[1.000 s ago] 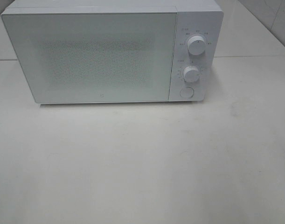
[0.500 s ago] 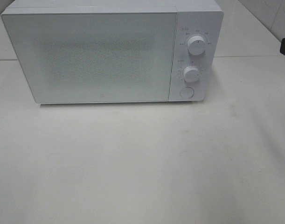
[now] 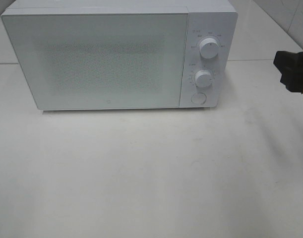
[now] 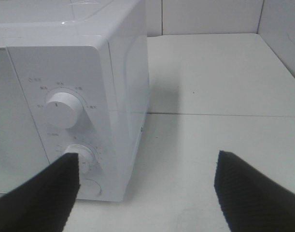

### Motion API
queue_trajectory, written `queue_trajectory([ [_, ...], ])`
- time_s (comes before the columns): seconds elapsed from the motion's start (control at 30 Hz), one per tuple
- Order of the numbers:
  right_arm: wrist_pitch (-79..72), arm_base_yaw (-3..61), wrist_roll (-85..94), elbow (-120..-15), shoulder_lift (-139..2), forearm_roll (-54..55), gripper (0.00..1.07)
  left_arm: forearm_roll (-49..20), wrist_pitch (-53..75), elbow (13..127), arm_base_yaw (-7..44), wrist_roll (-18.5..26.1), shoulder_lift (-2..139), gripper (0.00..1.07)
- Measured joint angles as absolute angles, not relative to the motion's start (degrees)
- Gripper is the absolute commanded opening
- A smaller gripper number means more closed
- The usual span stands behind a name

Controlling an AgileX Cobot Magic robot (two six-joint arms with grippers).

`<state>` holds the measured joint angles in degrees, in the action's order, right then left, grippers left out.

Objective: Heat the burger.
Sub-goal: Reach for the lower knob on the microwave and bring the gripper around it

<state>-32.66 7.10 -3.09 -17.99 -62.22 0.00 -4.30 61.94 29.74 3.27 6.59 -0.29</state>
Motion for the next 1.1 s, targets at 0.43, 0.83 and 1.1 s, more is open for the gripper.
queue_trajectory([
  [0.43, -47.96, 14.09, 9.40, -12.83, -70.99, 18.91, 0.76, -4.30, 61.88, 29.74, 3.27, 6.59, -0.29, 1.01],
  [0.83, -65.15, 34.03, 19.82, -12.89, -80.90, 39.82, 0.76, -4.30, 61.88, 29.74, 3.27, 6.59, -0.29, 1.01],
  [1.1, -68.93, 43.03, 20.63, -15.01, -87.89, 51.74, 0.76, -4.30, 61.88, 29.74, 3.27, 6.59, -0.29, 1.01],
])
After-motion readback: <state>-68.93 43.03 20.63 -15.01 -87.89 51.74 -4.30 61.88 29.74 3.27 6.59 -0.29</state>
